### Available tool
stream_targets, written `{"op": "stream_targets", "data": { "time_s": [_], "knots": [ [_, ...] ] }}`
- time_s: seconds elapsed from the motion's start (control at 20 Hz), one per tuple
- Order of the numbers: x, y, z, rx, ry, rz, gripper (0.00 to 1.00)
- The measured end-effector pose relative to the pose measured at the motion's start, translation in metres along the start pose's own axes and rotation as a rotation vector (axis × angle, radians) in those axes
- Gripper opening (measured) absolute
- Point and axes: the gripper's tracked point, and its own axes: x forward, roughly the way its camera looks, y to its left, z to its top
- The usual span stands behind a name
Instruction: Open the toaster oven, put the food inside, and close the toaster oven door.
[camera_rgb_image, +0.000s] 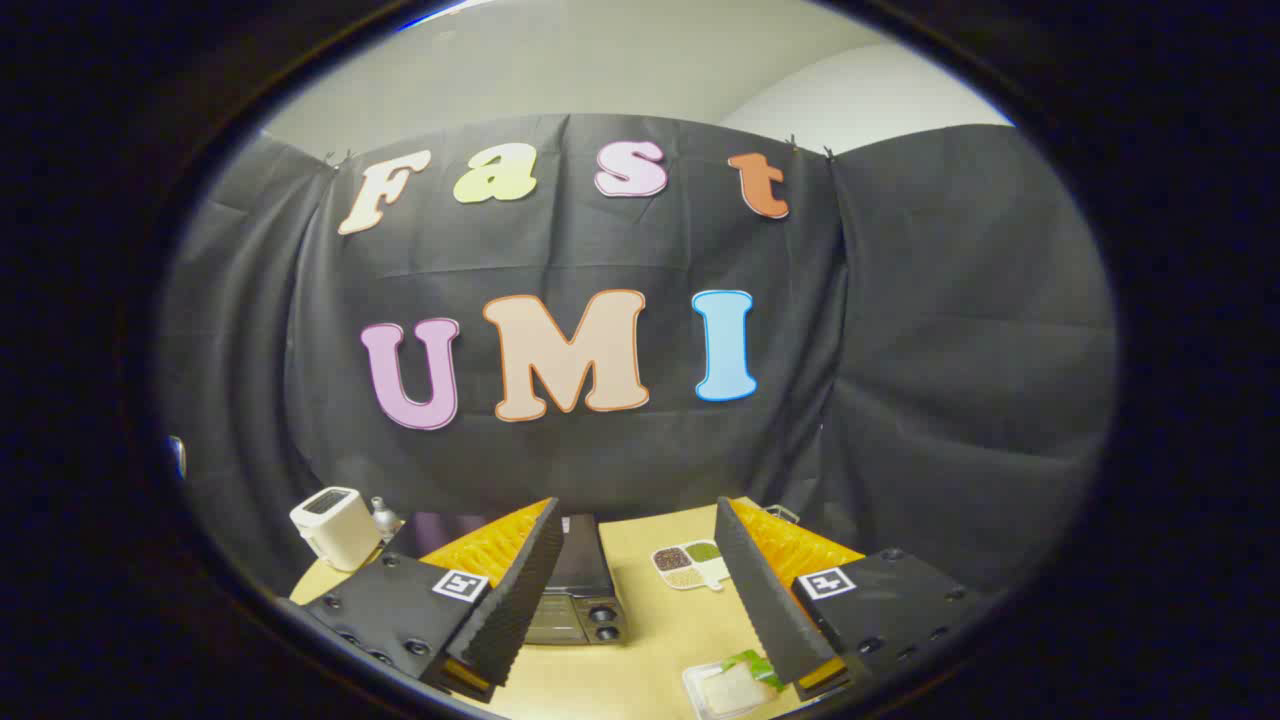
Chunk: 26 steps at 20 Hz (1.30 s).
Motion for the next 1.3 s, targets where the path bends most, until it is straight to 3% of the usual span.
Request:
{"op": "stream_targets", "data": {
  "time_s": [0.8,1.3],
  "knots": [
    [0.008,-0.014,0.01,-0.039,-0.02,-0.029,0.96],
    [0.035,0.007,-0.006,-0.008,0.005,0.038,0.96]
  ]
}}
